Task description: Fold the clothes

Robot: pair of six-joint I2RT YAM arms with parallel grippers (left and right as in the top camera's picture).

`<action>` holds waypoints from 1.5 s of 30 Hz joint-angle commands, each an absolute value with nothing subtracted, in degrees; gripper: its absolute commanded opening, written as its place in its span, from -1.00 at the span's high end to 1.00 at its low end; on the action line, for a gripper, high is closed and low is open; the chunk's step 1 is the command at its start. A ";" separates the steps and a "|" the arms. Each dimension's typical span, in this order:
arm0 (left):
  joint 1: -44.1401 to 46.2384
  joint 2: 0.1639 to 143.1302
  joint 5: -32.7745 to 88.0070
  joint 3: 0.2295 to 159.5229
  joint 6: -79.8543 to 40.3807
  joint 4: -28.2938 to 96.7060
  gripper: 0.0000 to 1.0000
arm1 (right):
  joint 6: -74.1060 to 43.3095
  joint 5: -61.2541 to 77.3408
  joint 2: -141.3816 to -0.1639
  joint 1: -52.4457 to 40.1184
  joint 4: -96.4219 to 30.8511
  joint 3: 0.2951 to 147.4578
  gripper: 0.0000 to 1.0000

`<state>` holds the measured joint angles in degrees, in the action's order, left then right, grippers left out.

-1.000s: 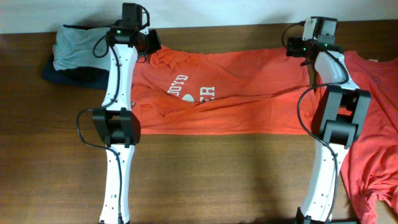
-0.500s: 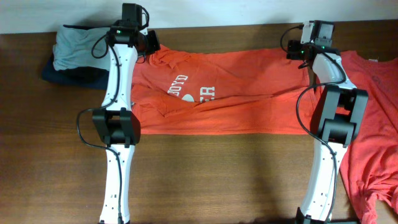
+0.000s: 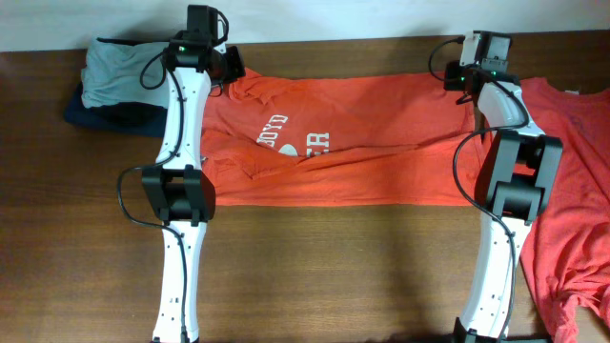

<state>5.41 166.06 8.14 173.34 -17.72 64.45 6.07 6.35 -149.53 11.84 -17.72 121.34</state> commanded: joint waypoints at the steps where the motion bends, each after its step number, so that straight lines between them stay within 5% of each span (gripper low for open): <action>1: 5.48 162.60 7.66 173.29 -17.02 63.51 0.99 | 5.76 5.82 -149.62 11.64 -18.13 121.86 0.70; 5: 5.48 162.25 7.66 173.31 -17.02 63.48 0.99 | 5.76 6.98 -147.74 11.64 -18.72 121.86 0.92; 45: 5.04 146.21 11.86 173.31 -16.19 96.71 0.99 | 16.34 12.05 -121.82 12.08 -65.54 121.86 0.92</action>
<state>5.34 150.91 10.79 173.34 -17.52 96.31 15.46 10.90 -126.37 11.79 -63.53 121.34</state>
